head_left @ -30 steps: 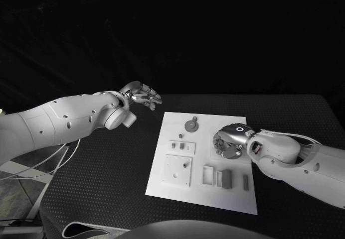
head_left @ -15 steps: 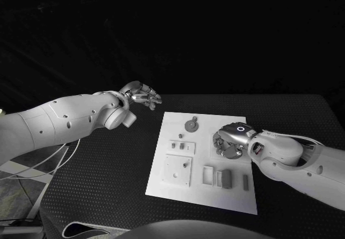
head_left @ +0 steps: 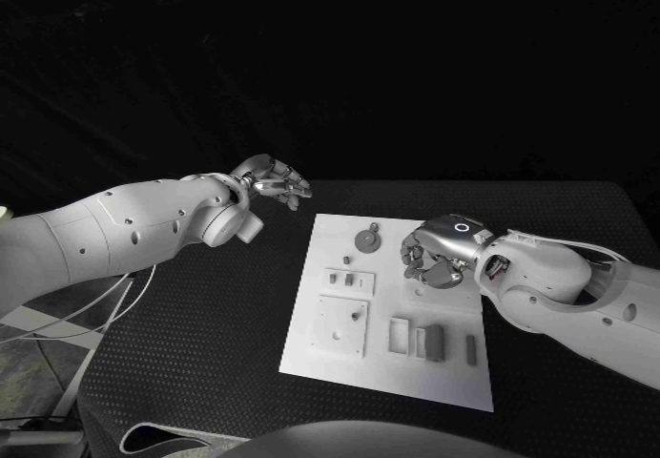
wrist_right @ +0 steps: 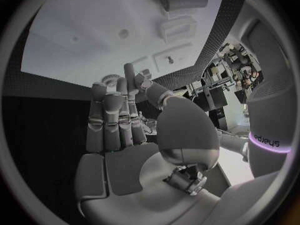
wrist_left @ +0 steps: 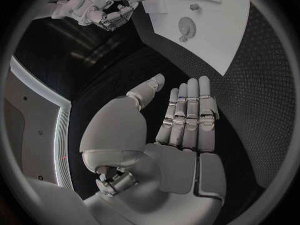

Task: Assemble the parts on the task board

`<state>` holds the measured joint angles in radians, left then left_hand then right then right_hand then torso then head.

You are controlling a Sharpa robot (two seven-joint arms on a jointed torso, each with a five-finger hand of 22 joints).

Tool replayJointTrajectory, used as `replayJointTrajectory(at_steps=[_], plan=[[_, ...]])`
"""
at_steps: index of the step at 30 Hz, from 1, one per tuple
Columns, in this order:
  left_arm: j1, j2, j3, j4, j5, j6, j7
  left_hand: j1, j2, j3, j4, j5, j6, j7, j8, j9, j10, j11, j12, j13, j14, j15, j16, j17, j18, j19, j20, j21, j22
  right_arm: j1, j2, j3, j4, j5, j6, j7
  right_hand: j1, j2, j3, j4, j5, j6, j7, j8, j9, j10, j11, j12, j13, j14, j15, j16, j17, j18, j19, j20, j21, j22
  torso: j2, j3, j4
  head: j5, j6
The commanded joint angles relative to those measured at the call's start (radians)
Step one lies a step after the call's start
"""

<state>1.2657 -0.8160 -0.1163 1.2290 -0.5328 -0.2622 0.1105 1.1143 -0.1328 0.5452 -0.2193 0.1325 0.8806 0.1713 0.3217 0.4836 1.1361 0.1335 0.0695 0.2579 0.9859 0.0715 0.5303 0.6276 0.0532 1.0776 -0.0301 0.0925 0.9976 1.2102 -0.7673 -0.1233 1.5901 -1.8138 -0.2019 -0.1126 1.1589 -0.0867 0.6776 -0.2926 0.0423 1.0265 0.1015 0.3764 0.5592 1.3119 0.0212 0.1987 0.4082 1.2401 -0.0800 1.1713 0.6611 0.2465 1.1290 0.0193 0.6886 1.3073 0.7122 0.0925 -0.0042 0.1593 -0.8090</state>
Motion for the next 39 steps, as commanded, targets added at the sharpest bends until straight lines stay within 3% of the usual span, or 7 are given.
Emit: replayJointTrajectory(at_steps=[1,6,12,19,28,33,39], plan=[[0.001,0.002,0.000,-0.001,0.005,0.005,0.012,-0.003,-0.003,0.000,0.005,-0.005,-0.009,0.001,-0.004,0.001,0.004,0.000,-0.001,-0.002,0.003,0.004,-0.004,0.001,0.016,0.000,0.006,-0.006,-0.002,0.000,0.015,0.001,0.015,0.060,0.000,0.028,0.044,0.039,0.003,0.001,0.007,0.005,0.000,0.004,0.002,0.006,0.002,0.003,0.000,-0.003,-0.007,0.004,-0.001,0.015,0.004,0.000,0.006,0.019,0.000,-0.0001,-0.0003,0.004,0.000],[0.001,0.007,0.000,-0.002,0.005,0.004,0.013,-0.003,-0.003,0.000,0.005,-0.005,-0.008,0.001,-0.004,0.001,0.004,0.000,-0.001,-0.002,0.003,0.004,-0.004,0.002,0.016,0.000,0.006,-0.007,-0.002,-0.002,0.061,0.001,0.022,0.078,-0.002,0.045,0.044,0.041,0.004,0.001,0.007,0.004,0.000,0.003,0.002,0.005,0.002,0.002,0.001,-0.003,-0.007,0.003,-0.002,0.015,0.004,-0.001,0.006,0.019,0.001,0.0013,-0.0003,0.014,-0.002],[0.001,0.009,0.000,-0.001,0.006,0.003,0.012,-0.003,-0.003,0.000,0.005,-0.005,-0.008,0.001,-0.004,0.001,0.004,0.000,0.000,-0.002,0.004,0.004,-0.005,0.002,0.016,0.000,0.006,-0.007,-0.002,-0.013,0.122,-0.002,0.015,0.078,-0.006,0.052,0.043,0.043,0.005,0.001,0.007,0.003,0.001,0.002,0.003,0.004,0.002,0.001,0.002,-0.003,-0.007,0.002,-0.003,0.015,0.004,-0.001,0.005,0.019,0.000,-0.0005,0.0007,0.023,-0.007],[0.001,0.016,0.000,-0.004,0.008,0.000,0.015,-0.002,-0.003,0.000,0.005,-0.005,-0.008,0.001,-0.003,0.002,0.004,0.000,0.000,-0.002,0.004,0.004,-0.005,0.003,0.016,0.000,0.006,-0.007,-0.002,-0.051,0.205,-0.017,-0.016,0.058,0.019,0.058,0.042,0.045,0.005,0.000,0.007,0.001,0.001,0.001,0.004,0.002,0.003,0.000,0.003,-0.004,-0.007,0.001,-0.003,0.015,0.003,0.000,0.005,0.018,0.000,0.0001,0.0012,0.031,-0.012],[0.001,0.024,0.000,-0.007,0.009,0.001,0.014,-0.002,-0.003,0.000,0.005,-0.006,-0.008,0.001,-0.003,0.002,0.004,0.000,0.000,-0.002,0.004,0.004,-0.006,0.004,0.016,0.000,0.006,-0.007,-0.002,-0.107,0.257,-0.029,-0.043,0.047,0.031,0.064,0.041,0.047,0.005,0.000,0.007,-0.001,0.002,0.000,0.005,0.001,0.003,-0.002,0.005,-0.005,-0.007,0.000,-0.004,0.015,0.002,0.000,0.004,0.018,0.000,-0.0007,0.0012,0.042,-0.020],[0.001,0.024,0.000,-0.006,0.009,0.002,0.013,-0.002,-0.003,0.000,0.005,-0.006,-0.008,0.001,-0.003,0.002,0.004,0.000,0.000,-0.002,0.004,0.004,-0.006,0.005,0.016,0.000,0.006,-0.007,-0.002,-0.122,0.273,-0.040,-0.062,0.023,0.032,0.063,0.041,0.048,0.005,-0.001,0.007,-0.002,0.002,-0.001,0.005,0.000,0.003,-0.002,0.005,-0.005,-0.006,0.000,-0.004,0.015,0.001,0.000,0.004,0.018,0.000,-0.0008,0.0007,0.050,-0.025],[0.001,0.024,0.000,-0.007,0.009,0.001,0.013,-0.002,-0.003,0.000,0.005,-0.006,-0.008,0.001,-0.003,0.002,0.004,0.000,0.000,-0.003,0.004,0.004,-0.007,0.005,0.016,0.000,0.006,-0.007,-0.002,-0.132,0.290,-0.043,-0.087,0.003,0.035,0.063,0.041,0.048,0.005,-0.001,0.007,-0.002,0.002,-0.001,0.006,0.000,0.003,-0.002,0.006,-0.005,-0.006,0.000,-0.004,0.015,0.001,0.000,0.004,0.018,0.000,0.0005,-0.0003,0.057,-0.031]])
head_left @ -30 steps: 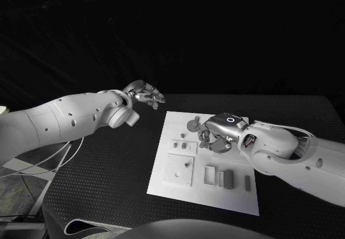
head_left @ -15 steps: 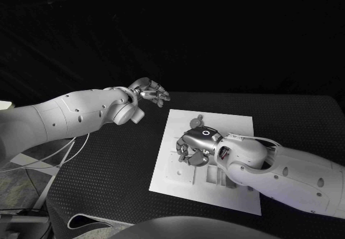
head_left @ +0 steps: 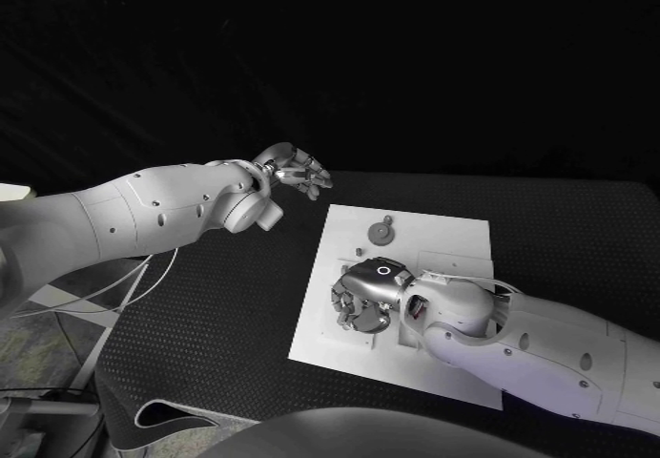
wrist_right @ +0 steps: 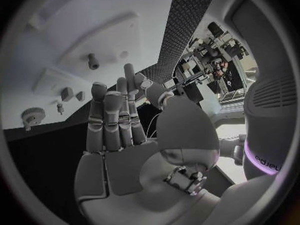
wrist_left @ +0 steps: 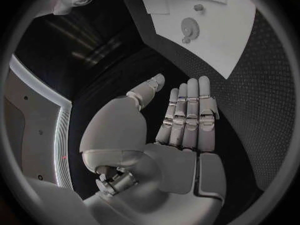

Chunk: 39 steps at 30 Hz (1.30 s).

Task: Assemble the parts on the task board

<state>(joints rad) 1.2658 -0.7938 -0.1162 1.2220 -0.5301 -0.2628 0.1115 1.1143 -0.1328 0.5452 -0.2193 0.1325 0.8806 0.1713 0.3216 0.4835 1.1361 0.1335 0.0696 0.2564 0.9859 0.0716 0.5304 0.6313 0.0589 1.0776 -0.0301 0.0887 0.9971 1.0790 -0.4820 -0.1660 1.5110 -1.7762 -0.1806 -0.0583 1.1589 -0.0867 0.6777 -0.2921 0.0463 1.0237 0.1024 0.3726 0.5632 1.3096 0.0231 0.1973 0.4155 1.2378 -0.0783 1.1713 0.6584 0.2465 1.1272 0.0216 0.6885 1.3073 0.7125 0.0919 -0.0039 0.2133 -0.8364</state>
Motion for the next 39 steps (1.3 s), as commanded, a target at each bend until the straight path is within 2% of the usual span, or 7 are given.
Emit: replayJointTrajectory(at_steps=[1,17,34,39], plan=[[0.001,0.001,0.000,0.001,0.006,0.002,0.012,-0.002,-0.003,0.000,0.005,-0.006,-0.008,0.001,-0.003,0.002,0.004,0.000,0.000,-0.001,0.004,0.004,-0.007,0.002,0.010,0.000,0.006,-0.003,-0.001,-0.001,0.006,0.000,-0.010,-0.039,0.016,0.008,0.041,0.048,0.005,-0.001,0.003,0.001,0.001,0.003,0.002,0.002,0.001,-0.001,-0.002,-0.003,-0.008,0.000,-0.001,0.015,0.003,-0.003,0.004,0.018,0.000,0.0013,0.0000,0.005,-0.006],[0.001,0.002,0.000,-0.001,0.006,0.004,0.012,-0.002,-0.003,-0.001,0.006,-0.006,-0.008,0.001,-0.003,0.002,0.004,0.000,0.000,-0.002,0.005,0.004,-0.009,0.004,0.010,0.000,0.006,-0.004,-0.001,-0.004,0.005,-0.006,-0.024,-0.035,0.046,0.012,0.041,0.049,0.005,-0.002,0.003,0.000,0.001,0.003,0.003,0.002,0.001,-0.001,0.000,-0.003,-0.008,0.000,-0.001,0.015,0.002,-0.003,0.003,0.018,-0.001,0.0015,-0.0003,0.010,-0.012],[0.001,0.002,0.000,-0.001,0.006,0.003,0.012,-0.002,-0.003,-0.001,0.006,-0.006,-0.009,0.002,-0.004,0.002,0.004,0.000,0.000,-0.002,0.005,0.004,-0.011,0.005,0.010,0.000,0.006,-0.004,-0.001,-0.007,0.010,-0.010,-0.032,-0.040,0.056,0.009,0.042,0.048,0.005,-0.002,0.003,0.000,0.001,0.003,0.005,0.002,0.001,-0.002,0.002,-0.003,-0.008,0.000,-0.001,0.015,0.001,-0.003,0.004,0.019,0.000,0.0013,-0.0001,0.013,-0.015],[0.001,0.002,0.000,0.000,0.007,0.002,0.012,-0.002,-0.003,-0.002,0.006,-0.006,-0.009,0.002,-0.004,0.002,0.004,0.000,0.000,-0.002,0.005,0.004,-0.011,0.006,0.010,0.000,0.006,-0.004,-0.001,-0.009,0.009,-0.013,-0.036,-0.044,0.058,0.007,0.042,0.048,0.005,-0.002,0.003,0.000,0.001,0.003,0.005,0.002,0.001,-0.002,0.002,-0.003,-0.008,0.000,-0.001,0.015,0.001,-0.003,0.004,0.019,0.000,0.0007,-0.0006,0.015,-0.020]])
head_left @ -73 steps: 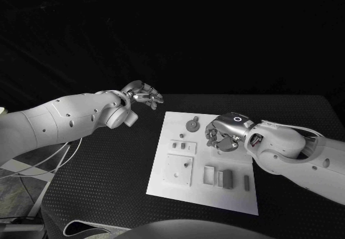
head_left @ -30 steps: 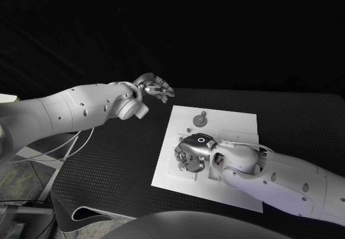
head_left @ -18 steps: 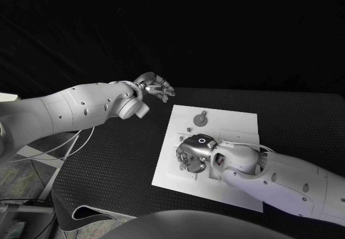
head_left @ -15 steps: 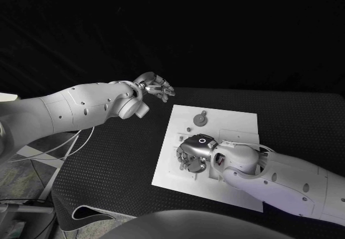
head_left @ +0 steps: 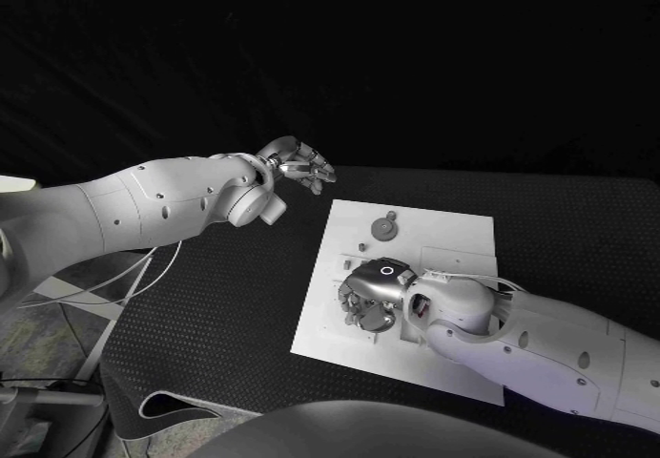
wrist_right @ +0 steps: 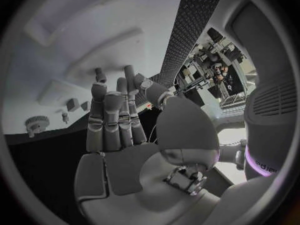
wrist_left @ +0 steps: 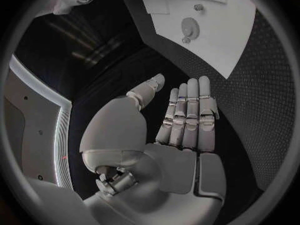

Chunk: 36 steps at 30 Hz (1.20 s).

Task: Assemble the parts on the task board

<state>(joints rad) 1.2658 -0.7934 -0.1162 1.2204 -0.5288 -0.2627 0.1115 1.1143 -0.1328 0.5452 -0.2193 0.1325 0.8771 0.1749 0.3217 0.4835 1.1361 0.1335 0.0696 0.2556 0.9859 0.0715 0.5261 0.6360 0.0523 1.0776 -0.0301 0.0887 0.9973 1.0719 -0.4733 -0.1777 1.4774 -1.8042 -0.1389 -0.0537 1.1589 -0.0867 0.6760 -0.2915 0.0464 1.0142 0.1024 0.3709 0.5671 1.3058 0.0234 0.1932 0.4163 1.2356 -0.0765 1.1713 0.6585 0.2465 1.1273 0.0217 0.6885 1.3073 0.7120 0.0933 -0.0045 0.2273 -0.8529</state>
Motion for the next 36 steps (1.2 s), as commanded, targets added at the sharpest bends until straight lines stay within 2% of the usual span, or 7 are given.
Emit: replayJointTrajectory(at_steps=[1,7,17,21,24,26,36], plan=[[0.001,0.001,0.000,0.001,0.006,0.003,0.011,-0.002,-0.003,-0.002,0.006,-0.006,-0.006,-0.002,-0.004,0.002,0.004,0.000,0.000,-0.002,0.005,0.004,-0.007,0.001,0.017,0.000,0.006,-0.004,-0.002,-0.002,0.000,-0.002,-0.004,-0.018,0.016,0.001,0.042,0.048,0.007,-0.003,0.003,0.010,0.001,0.004,0.001,0.006,0.001,0.002,0.001,-0.001,-0.010,0.000,-0.001,0.015,0.001,-0.003,0.004,0.019,0.000,-0.0007,-0.0001,0.001,-0.003],[0.001,0.000,0.000,0.002,0.006,0.002,0.011,-0.002,-0.004,-0.002,0.006,-0.006,-0.006,-0.002,-0.004,0.001,0.004,0.000,0.000,-0.002,0.005,0.004,-0.008,0.002,0.017,0.000,0.006,-0.005,-0.002,-0.002,0.001,-0.005,-0.005,-0.033,0.042,-0.007,0.043,0.048,0.007,-0.003,0.003,0.010,0.001,0.004,0.002,0.005,0.001,0.002,0.002,-0.001,-0.010,0.000,-0.001,0.015,0.001,-0.003,0.004,0.019,0.000,-0.0007,0.0003,0.004,-0.005],[0.001,0.000,0.000,0.003,0.006,0.002,0.011,-0.001,-0.004,-0.002,0.006,-0.006,-0.006,-0.002,-0.004,0.001,0.004,0.000,0.000,-0.002,0.005,0.004,-0.009,0.003,0.017,0.000,0.006,-0.005,-0.002,-0.002,0.020,-0.021,-0.012,-0.020,0.045,0.004,0.035,0.041,0.001,-0.002,0.003,0.005,0.004,0.001,0.003,0.000,0.003,-0.002,0.004,-0.004,-0.008,0.000,-0.001,0.015,-0.003,-0.001,0.003,0.019,0.000,-0.0007,0.0000,0.003,-0.005],[0.001,0.000,0.000,0.003,0.006,0.002,0.011,-0.001,-0.004,-0.002,0.006,-0.006,-0.006,-0.002,-0.004,0.001,0.004,0.000,0.000,-0.002,0.005,0.004,-0.009,0.003,0.017,0.000,0.006,-0.005,-0.002,-0.002,0.024,-0.022,-0.013,-0.002,0.038,0.013,0.024,0.029,-0.009,-0.002,0.002,-0.008,0.010,-0.008,0.003,-0.016,0.008,-0.013,0.004,-0.006,-0.003,-0.001,-0.002,0.015,-0.007,0.000,0.002,0.019,0.000,-0.0004,0.0002,0.003,-0.005],[0.001,0.000,0.000,0.004,0.007,0.002,0.011,-0.001,-0.004,-0.002,0.006,-0.006,-0.006,-0.002,-0.004,0.001,0.004,0.000,0.000,-0.002,0.006,0.004,-0.009,0.004,0.017,0.000,0.006,-0.005,-0.002,-0.001,0.024,-0.022,-0.014,0.001,0.035,0.015,0.011,0.000,-0.025,-0.002,0.002,-0.027,0.018,-0.019,0.001,-0.034,0.015,-0.024,0.003,-0.008,0.004,-0.001,-0.002,0.015,-0.010,0.002,0.002,0.020,0.000,-0.0005,0.0000,0.002,-0.005],[0.001,-0.001,0.000,0.004,0.007,0.002,0.011,-0.001,-0.004,-0.002,0.006,-0.006,-0.006,-0.002,-0.004,0.001,0.004,0.000,0.000,-0.002,0.006,0.004,-0.009,0.004,0.017,0.000,0.006,-0.005,-0.002,-0.001,0.023,-0.022,-0.015,0.008,0.028,0.016,0.003,-0.012,-0.032,-0.001,0.002,-0.037,0.021,-0.026,0.000,-0.042,0.019,-0.029,0.002,-0.010,0.007,0.000,-0.002,0.015,-0.011,0.004,0.002,0.020,0.000,-0.0005,0.0000,0.002,-0.005],[0.001,-0.002,0.000,0.004,0.007,0.003,0.010,0.000,-0.004,-0.002,0.006,-0.006,-0.006,-0.002,-0.004,0.001,0.004,0.000,0.000,-0.003,0.006,0.004,-0.010,0.005,0.017,0.000,0.006,-0.005,-0.002,-0.001,0.020,-0.022,-0.016,0.025,0.005,0.019,-0.020,-0.046,-0.044,0.000,0.002,-0.076,0.039,-0.054,-0.009,-0.081,0.037,-0.056,-0.001,-0.016,0.024,-0.001,-0.003,0.015,-0.017,0.007,-0.002,0.018,0.000,0.0000,-0.0001,0.002,-0.004]])
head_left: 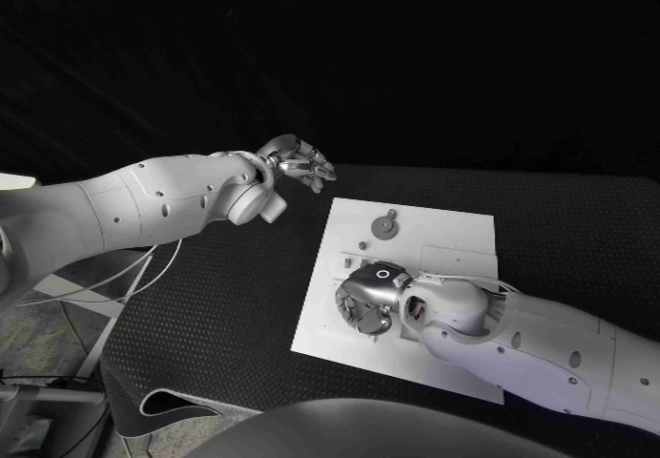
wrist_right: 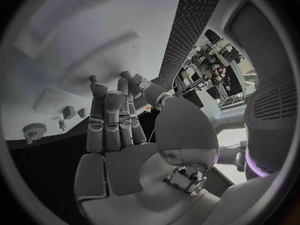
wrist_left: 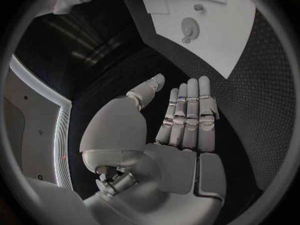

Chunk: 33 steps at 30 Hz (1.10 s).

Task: Assemble the parts on the task board

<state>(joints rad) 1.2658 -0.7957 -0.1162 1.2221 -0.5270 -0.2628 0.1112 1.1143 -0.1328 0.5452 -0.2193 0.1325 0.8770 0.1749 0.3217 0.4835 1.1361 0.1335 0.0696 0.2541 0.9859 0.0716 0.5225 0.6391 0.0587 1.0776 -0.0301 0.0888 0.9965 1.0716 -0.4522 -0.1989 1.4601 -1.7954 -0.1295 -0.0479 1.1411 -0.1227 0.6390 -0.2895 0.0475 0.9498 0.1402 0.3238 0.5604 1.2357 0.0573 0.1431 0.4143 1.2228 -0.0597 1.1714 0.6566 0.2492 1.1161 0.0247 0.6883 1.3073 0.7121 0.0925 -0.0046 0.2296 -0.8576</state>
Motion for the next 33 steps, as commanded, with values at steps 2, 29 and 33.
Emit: replayJointTrajectory(at_steps=[2,29,33], plan=[[0.001,0.000,0.000,0.002,0.005,0.003,0.009,0.000,-0.004,-0.002,0.006,-0.006,-0.006,-0.002,-0.004,0.001,0.004,0.000,0.000,-0.001,0.006,0.004,-0.007,0.002,0.010,0.001,0.006,-0.005,-0.001,-0.001,-0.002,-0.001,0.001,0.021,-0.010,0.014,-0.005,-0.016,-0.008,-0.002,0.001,-0.022,0.005,-0.013,-0.004,-0.021,0.007,-0.012,0.000,-0.003,0.012,0.000,-0.001,0.013,-0.005,0.005,-0.002,0.018,0.000,0.0011,-0.0001,-0.001,0.000],[0.001,-0.002,0.000,-0.009,0.006,0.003,0.006,0.002,-0.004,-0.001,0.005,-0.006,-0.006,-0.002,-0.004,0.001,0.004,0.001,0.000,-0.002,0.006,0.004,-0.009,0.004,0.010,0.000,0.006,-0.006,-0.001,0.063,-0.142,0.029,0.120,0.147,-0.166,0.058,0.001,-0.060,-0.052,-0.003,0.001,-0.080,0.029,-0.043,-0.020,-0.080,0.034,-0.048,-0.021,-0.032,0.038,0.013,0.002,0.013,-0.022,0.013,-0.009,0.019,-0.002,0.0020,-0.0016,-0.024,0.021],[0.001,0.000,0.000,-0.020,0.009,0.002,0.007,0.002,-0.004,-0.001,0.005,-0.006,-0.006,-0.002,-0.004,0.002,0.004,0.001,0.000,-0.002,0.006,0.004,-0.010,0.005,0.010,0.001,0.006,-0.006,-0.001,0.073,-0.149,0.039,0.125,0.163,-0.150,0.067,0.004,-0.054,-0.065,-0.003,0.001,-0.072,0.027,-0.039,-0.019,-0.012,0.010,-0.006,0.006,-0.027,0.015,0.014,-0.001,0.013,-0.017,0.011,-0.005,0.019,-0.003,0.0012,-0.0056,-0.029,0.027]])
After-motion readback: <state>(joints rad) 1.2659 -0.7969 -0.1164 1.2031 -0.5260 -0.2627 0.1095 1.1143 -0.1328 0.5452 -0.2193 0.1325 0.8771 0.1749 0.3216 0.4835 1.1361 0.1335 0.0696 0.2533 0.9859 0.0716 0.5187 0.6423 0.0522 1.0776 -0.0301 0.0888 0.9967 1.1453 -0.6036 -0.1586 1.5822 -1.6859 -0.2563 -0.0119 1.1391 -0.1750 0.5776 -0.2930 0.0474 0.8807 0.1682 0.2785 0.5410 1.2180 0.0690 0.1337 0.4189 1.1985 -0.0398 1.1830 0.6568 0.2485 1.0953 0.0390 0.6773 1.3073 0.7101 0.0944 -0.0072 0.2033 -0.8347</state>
